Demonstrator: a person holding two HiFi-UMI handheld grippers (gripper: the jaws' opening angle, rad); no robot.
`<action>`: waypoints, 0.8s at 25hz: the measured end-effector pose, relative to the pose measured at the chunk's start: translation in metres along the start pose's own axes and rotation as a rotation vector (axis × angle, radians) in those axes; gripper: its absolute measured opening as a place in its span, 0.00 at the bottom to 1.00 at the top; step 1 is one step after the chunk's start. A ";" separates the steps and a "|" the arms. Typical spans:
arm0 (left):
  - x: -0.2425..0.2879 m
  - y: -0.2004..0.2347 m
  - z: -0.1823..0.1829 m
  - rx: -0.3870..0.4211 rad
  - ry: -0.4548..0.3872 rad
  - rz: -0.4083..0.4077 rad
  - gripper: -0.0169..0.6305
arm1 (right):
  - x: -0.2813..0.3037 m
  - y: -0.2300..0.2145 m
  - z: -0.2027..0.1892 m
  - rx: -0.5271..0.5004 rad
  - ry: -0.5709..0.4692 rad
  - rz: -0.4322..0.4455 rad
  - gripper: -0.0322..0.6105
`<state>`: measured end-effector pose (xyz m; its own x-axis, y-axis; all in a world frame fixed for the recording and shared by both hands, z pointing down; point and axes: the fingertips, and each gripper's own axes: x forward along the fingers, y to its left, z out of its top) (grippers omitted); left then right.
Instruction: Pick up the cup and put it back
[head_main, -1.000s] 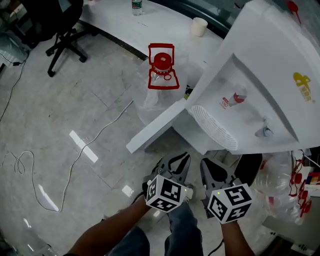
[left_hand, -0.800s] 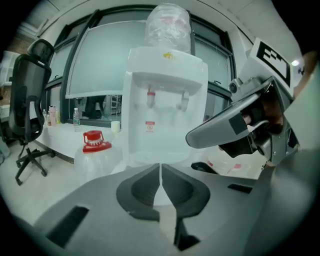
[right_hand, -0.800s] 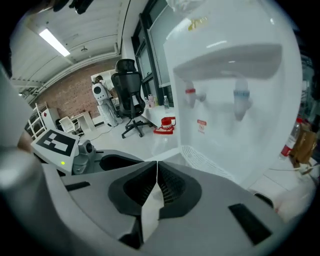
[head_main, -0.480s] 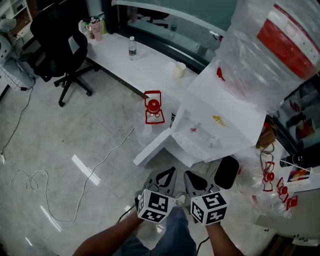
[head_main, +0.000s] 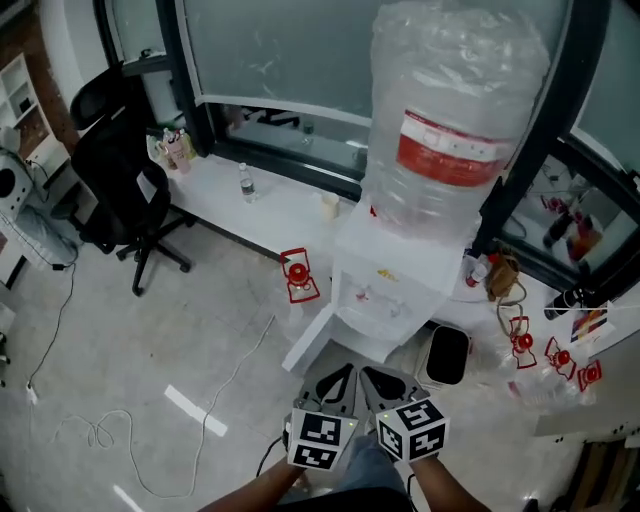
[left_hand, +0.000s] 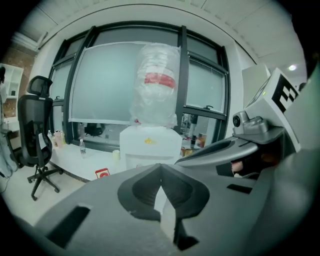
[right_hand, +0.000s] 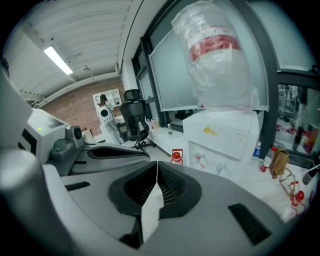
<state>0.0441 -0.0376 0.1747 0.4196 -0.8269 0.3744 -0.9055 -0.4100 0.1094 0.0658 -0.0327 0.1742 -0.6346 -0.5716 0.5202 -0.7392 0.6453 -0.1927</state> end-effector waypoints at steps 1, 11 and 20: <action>-0.006 0.000 0.006 0.008 0.000 0.003 0.04 | -0.007 0.004 0.006 0.015 -0.020 -0.005 0.08; -0.055 0.007 0.030 0.021 0.027 0.005 0.04 | -0.048 0.047 0.044 0.013 -0.140 -0.061 0.08; -0.069 0.001 0.058 0.051 -0.020 -0.050 0.04 | -0.060 0.063 0.055 0.013 -0.170 -0.083 0.08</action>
<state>0.0180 -0.0030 0.0959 0.4661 -0.8121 0.3512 -0.8791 -0.4699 0.0802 0.0448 0.0143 0.0854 -0.5991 -0.7009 0.3870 -0.7931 0.5859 -0.1666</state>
